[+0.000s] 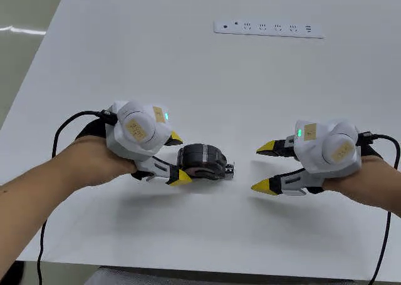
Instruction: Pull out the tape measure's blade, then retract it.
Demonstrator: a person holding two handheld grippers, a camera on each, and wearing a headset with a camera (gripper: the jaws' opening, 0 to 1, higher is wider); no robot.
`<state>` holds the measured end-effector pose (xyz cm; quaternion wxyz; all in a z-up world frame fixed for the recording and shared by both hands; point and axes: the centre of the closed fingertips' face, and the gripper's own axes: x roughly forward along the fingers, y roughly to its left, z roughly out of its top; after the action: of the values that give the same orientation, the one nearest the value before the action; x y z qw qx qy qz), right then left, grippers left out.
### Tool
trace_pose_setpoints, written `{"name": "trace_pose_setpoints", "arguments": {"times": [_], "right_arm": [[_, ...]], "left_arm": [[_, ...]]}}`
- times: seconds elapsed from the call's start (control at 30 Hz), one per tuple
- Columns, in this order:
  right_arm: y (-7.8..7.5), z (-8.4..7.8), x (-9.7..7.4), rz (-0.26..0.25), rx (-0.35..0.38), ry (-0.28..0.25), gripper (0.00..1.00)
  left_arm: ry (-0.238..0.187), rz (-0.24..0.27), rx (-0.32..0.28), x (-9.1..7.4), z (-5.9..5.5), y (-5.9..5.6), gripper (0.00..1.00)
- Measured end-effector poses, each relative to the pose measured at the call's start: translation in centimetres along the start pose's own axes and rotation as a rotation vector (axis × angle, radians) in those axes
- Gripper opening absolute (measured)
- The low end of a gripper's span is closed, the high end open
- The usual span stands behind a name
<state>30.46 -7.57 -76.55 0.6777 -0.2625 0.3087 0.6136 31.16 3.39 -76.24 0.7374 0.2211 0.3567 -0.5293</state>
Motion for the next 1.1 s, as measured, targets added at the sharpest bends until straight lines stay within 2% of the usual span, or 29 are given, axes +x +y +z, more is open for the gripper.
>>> {"name": "trace_pose_setpoints", "arguments": {"times": [0.23, 0.6, 1.1], "right_arm": [[0.1, 0.5, 0.8, 0.015, -0.003, -0.001, 0.39], [0.0, 1.2, 2.2, 0.038, -0.015, -0.012, 0.37], [0.6, 1.7, 4.1, 0.072, -0.049, 0.009, 0.28]], "left_arm": [[-0.001, -0.019, 0.008, 0.3, 0.2, -0.3, 0.35], [0.009, -0.034, 0.029, 0.8, -0.1, -0.7, 0.30], [0.018, -0.032, 0.032, 0.9, -0.2, -0.7, 0.30]]}}
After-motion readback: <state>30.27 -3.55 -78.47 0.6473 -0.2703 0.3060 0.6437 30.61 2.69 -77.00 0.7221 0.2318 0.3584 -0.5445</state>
